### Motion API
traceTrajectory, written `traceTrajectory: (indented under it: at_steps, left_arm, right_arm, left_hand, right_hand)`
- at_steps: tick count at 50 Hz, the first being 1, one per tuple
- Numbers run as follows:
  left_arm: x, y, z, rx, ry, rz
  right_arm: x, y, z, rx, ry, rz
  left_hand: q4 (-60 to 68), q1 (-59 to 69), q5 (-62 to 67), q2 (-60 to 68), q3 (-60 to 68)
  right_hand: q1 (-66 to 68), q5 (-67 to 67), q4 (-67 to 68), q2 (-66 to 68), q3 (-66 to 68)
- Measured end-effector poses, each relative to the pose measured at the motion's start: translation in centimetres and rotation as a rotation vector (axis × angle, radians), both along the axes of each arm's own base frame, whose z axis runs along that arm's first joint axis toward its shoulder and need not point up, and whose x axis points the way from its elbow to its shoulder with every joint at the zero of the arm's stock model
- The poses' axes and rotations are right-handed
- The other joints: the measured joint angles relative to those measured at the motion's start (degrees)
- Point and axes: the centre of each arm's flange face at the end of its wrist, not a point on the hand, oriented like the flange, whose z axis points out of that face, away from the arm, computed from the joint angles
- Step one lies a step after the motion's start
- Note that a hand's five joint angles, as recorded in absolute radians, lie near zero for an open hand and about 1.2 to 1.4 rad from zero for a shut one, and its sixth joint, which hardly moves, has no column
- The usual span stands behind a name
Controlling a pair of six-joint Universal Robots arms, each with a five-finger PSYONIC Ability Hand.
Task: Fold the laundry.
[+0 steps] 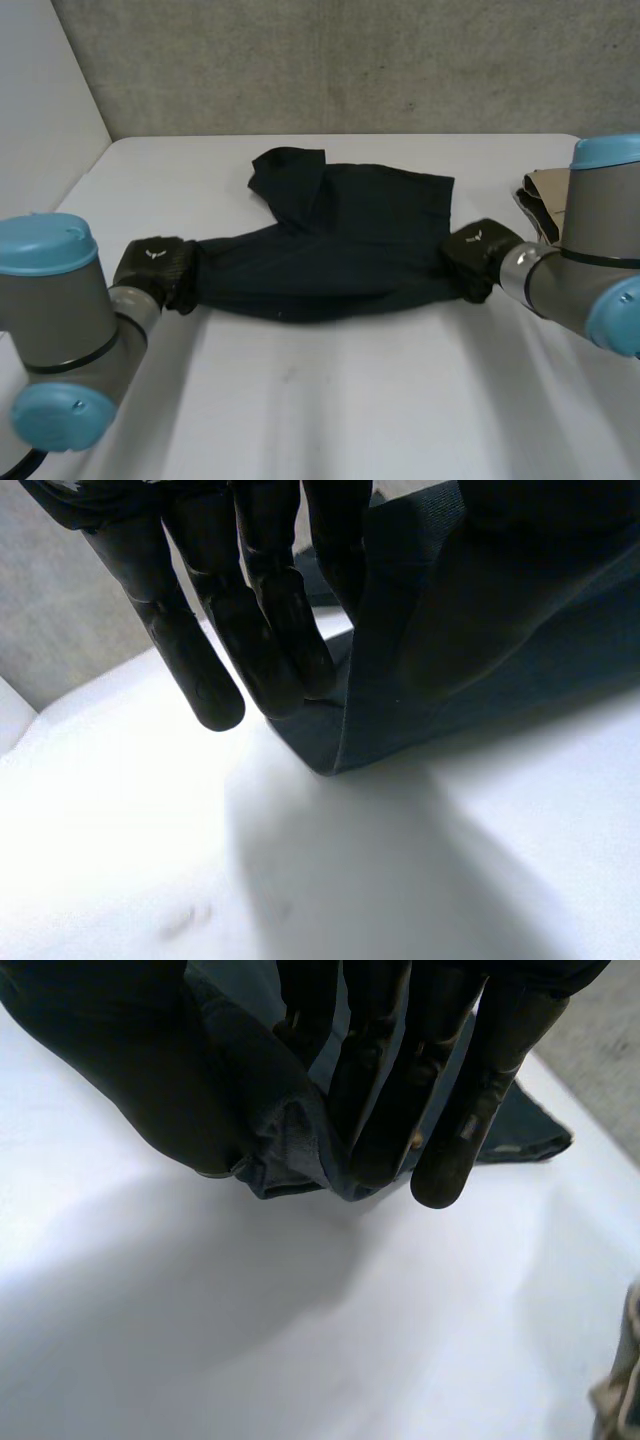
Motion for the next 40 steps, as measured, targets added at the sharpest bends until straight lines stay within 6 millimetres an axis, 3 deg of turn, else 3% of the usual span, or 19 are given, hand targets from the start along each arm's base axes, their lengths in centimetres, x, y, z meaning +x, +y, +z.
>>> traceTrajectory:
  at_steps: [5,7,8,9,13,21,23,25,26,27,28,34,37,38,40]
  left_arm:
    - [0.9,2.6,1.2,0.052,-0.025,-0.012]
    - [1.0,2.9,1.4,0.057,-0.028,-0.014]
    - [1.2,4.6,1.8,0.085,-0.040,-0.031]
    - [1.2,4.6,1.8,0.085,-0.040,-0.031]
    - [1.4,8.0,2.0,0.142,-0.074,-0.081]
    - [1.8,10.5,1.1,0.192,-0.116,-0.120]
    - [1.8,10.7,1.0,0.196,-0.120,-0.124]
    - [1.6,10.5,1.3,0.175,-0.116,-0.129]
    - [1.4,10.2,1.7,0.151,-0.110,-0.133]
    - [1.4,10.2,1.7,0.151,-0.110,-0.133]
    - [1.1,9.6,2.4,0.107,-0.100,-0.142]
    - [-1.5,5.7,5.8,-0.151,-0.048,-0.255]
    - [-2.6,3.9,6.2,-0.221,-0.040,-0.316]
    - [-3.5,2.3,6.1,-0.261,-0.037,-0.365]
    - [-3.7,1.7,6.1,-0.273,-0.036,-0.381]
  right_arm:
    - [-1.1,3.0,0.7,0.066,0.051,0.018]
    - [-1.1,3.2,0.7,0.069,0.054,0.022]
    - [-1.6,4.9,0.7,0.097,0.091,0.056]
    - [-1.6,4.9,0.7,0.097,0.091,0.056]
    - [-2.6,8.6,0.2,0.147,0.179,0.140]
    - [-3.5,11.3,-0.5,0.169,0.233,0.193]
    - [-3.5,11.5,-0.7,0.162,0.232,0.194]
    - [-3.6,11.5,-0.8,0.149,0.228,0.191]
    - [-3.6,11.5,-0.8,0.141,0.224,0.189]
    - [-3.6,11.5,-0.8,0.141,0.224,0.189]
    - [-3.5,11.5,-0.9,0.131,0.219,0.186]
    - [-3.5,11.4,-1.5,0.087,0.194,0.169]
    - [-3.5,11.4,-1.7,0.079,0.187,0.165]
    - [-3.5,11.5,-1.9,0.076,0.182,0.161]
    - [-3.5,11.5,-2.0,0.075,0.178,0.158]
  left_hand:
    - [0.00,0.00,0.00,0.00,0.00]
    - [0.00,0.00,0.00,0.00,0.00]
    - [0.00,0.00,0.00,0.00,0.00]
    - [0.00,0.00,0.00,0.00,0.00]
    - [0.00,0.00,0.00,0.00,0.00]
    - [-0.91,-1.01,-0.74,-0.89,-0.90]
    - [-14.25,-13.18,-12.09,-14.22,-13.78]
    - [-23.73,-23.03,-21.26,-24.70,-24.13]
    - [-36.88,-37.69,-34.37,-36.60,-35.81]
    - [-36.88,-37.69,-34.37,-36.60,-35.81]
    - [-51.13,-51.02,-48.69,-50.70,-49.91]
    - [-54.54,-51.87,-52.15,-54.13,-53.75]
    - [-54.32,-51.72,-52.05,-53.96,-53.60]
    - [-52.80,-49.28,-50.04,-52.58,-52.58]
    - [-52.80,-49.28,-50.04,-52.58,-52.58]
  right_hand:
    - [0.00,0.00,0.00,0.00,0.00]
    - [0.00,0.00,0.00,0.00,0.00]
    - [0.00,0.00,0.00,0.00,0.00]
    - [0.00,0.00,0.00,0.00,0.00]
    - [0.00,0.00,0.00,0.00,0.04]
    - [0.00,0.00,0.00,0.00,0.82]
    - [0.00,0.00,0.00,0.00,0.83]
    - [0.00,0.00,0.00,0.00,0.83]
    - [0.00,0.00,0.00,0.00,0.83]
    - [0.00,0.00,0.00,0.00,0.83]
    - [0.00,0.00,0.00,0.00,0.82]
    - [0.51,0.00,0.00,0.00,0.83]
    - [0.51,0.00,0.00,0.00,0.83]
    - [0.62,0.00,0.00,0.00,0.82]
    - [0.65,0.00,0.00,0.00,0.83]
